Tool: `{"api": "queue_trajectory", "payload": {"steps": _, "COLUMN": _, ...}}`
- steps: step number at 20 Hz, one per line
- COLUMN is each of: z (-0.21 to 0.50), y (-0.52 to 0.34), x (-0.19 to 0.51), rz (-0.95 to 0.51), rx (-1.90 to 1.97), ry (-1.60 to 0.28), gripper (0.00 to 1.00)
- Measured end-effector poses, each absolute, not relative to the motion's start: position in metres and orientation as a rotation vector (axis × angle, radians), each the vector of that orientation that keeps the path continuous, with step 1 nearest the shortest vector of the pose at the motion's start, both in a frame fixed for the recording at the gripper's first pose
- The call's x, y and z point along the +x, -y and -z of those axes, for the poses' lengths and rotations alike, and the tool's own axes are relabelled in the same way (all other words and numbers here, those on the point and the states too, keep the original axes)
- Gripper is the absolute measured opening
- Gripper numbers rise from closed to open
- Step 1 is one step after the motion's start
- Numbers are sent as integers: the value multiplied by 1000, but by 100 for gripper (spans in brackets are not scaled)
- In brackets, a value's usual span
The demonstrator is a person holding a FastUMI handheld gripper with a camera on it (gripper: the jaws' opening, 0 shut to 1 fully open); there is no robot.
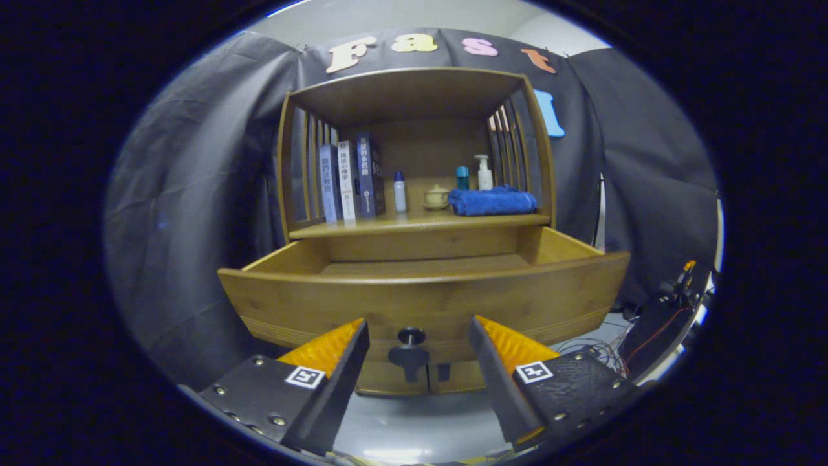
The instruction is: Pull open the drawer, take out the items inside it, and place them on the countertop above the cabinet.
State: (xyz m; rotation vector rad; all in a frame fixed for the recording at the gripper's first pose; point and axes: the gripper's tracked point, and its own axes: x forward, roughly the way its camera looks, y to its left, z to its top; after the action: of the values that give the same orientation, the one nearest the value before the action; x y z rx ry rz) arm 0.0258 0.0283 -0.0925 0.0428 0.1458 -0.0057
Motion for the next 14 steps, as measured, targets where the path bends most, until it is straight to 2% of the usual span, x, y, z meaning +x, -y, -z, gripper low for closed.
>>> {"api": "queue_trajectory", "payload": {"steps": 4, "z": 57, "y": -30, "x": 28, "rz": -7, "rx": 17, "ry": -131, "gripper": 100}}
{"api": "queue_trajectory", "payload": {"steps": 11, "z": -3, "y": -20, "x": 70, "rz": 20, "rx": -26, "ry": -111, "gripper": 100}}
{"api": "queue_trajectory", "payload": {"steps": 14, "z": -6, "y": -14, "x": 101, "rz": 26, "rx": -51, "ry": -156, "gripper": 99}}
